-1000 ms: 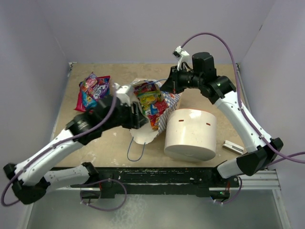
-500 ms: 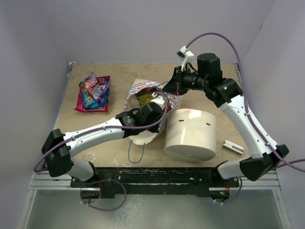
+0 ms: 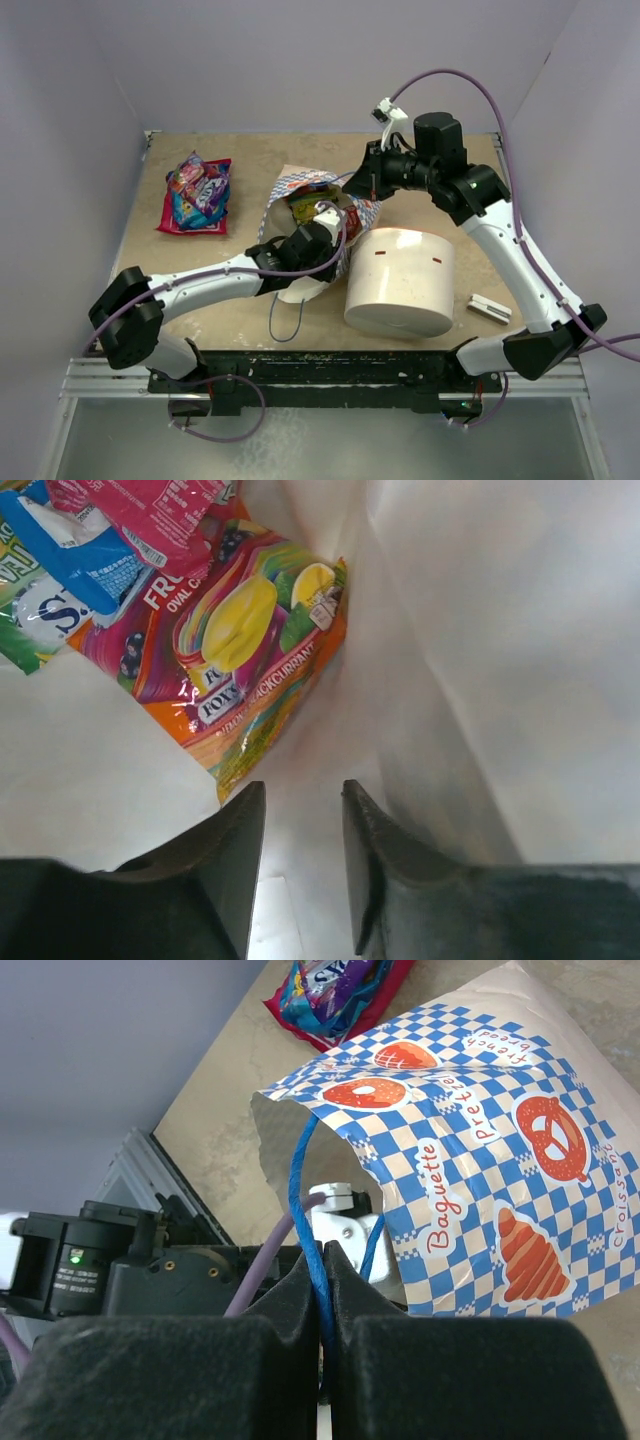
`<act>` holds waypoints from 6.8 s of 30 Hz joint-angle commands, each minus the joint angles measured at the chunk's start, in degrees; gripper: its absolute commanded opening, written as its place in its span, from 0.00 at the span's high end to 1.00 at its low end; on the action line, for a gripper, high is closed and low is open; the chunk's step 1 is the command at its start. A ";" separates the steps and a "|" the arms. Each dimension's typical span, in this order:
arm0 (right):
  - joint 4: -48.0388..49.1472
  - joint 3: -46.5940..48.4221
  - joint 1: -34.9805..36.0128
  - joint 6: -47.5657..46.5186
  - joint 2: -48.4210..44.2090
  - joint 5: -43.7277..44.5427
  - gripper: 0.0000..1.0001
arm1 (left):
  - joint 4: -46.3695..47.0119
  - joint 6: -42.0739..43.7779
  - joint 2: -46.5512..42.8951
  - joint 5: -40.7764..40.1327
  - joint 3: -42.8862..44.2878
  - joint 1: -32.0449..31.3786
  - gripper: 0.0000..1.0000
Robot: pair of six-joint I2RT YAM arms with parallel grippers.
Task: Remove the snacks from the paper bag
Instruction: Take out the snack from the paper bag, then place the snack at the center of the board, then take out the snack from the paper bag.
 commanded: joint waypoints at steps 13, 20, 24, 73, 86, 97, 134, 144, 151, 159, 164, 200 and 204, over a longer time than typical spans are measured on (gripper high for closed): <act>-0.10 3.15 0.16 -1.10 0.70 -0.16 1.00 | 6.97 4.64 10.48 5.63 1.54 3.75 0.41; -0.27 3.22 0.16 -1.59 0.72 0.11 1.00 | 3.68 5.74 15.44 1.95 1.98 4.92 0.47; -0.26 3.15 0.16 -1.80 0.70 0.32 1.00 | 2.12 7.43 16.06 0.69 2.73 6.24 0.64; 4.46 -1.27 0.12 -2.15 -1.13 -1.84 1.00 | -49.87 4.56 -14.99 -22.49 61.29 6.30 1.00; 4.25 -1.70 0.16 -3.07 -0.77 -0.84 1.00 | -53.47 2.05 -5.92 -22.21 60.94 27.75 1.00; 3.87 -2.24 0.16 -4.58 -0.53 0.13 1.00 | -51.74 -1.29 -11.75 -29.73 28.11 43.06 1.00; 4.99 -4.85 0.16 -4.94 -1.18 -1.35 1.00 | -36.31 -19.90 -24.93 9.83 -1.31 46.28 0.28; 6.01 -5.15 0.16 -3.51 -0.87 -3.46 1.00 | -29.02 -16.16 -27.99 18.43 9.96 43.52 0.37; 6.61 -5.32 0.16 -3.17 -0.85 -3.89 1.00 | -29.07 -15.68 -27.29 2.90 15.65 22.40 0.41; 6.20 -4.67 0.16 -3.09 -0.84 -3.55 1.00 | -31.58 -16.25 -15.16 -23.09 19.19 -6.20 0.41; 5.70 -4.70 0.16 -3.09 -0.97 -3.26 1.00 | -25.92 -12.66 -9.88 -23.23 17.37 -6.84 0.50; 4.00 -3.27 0.16 -3.09 -0.45 -2.70 1.00 | -2.33 -1.25 17.43 -19.55 11.19 8.22 0.38; 4.24 -3.46 0.16 -2.89 -0.37 -2.85 1.00 | -0.35 -1.54 16.12 -18.78 11.55 9.50 0.28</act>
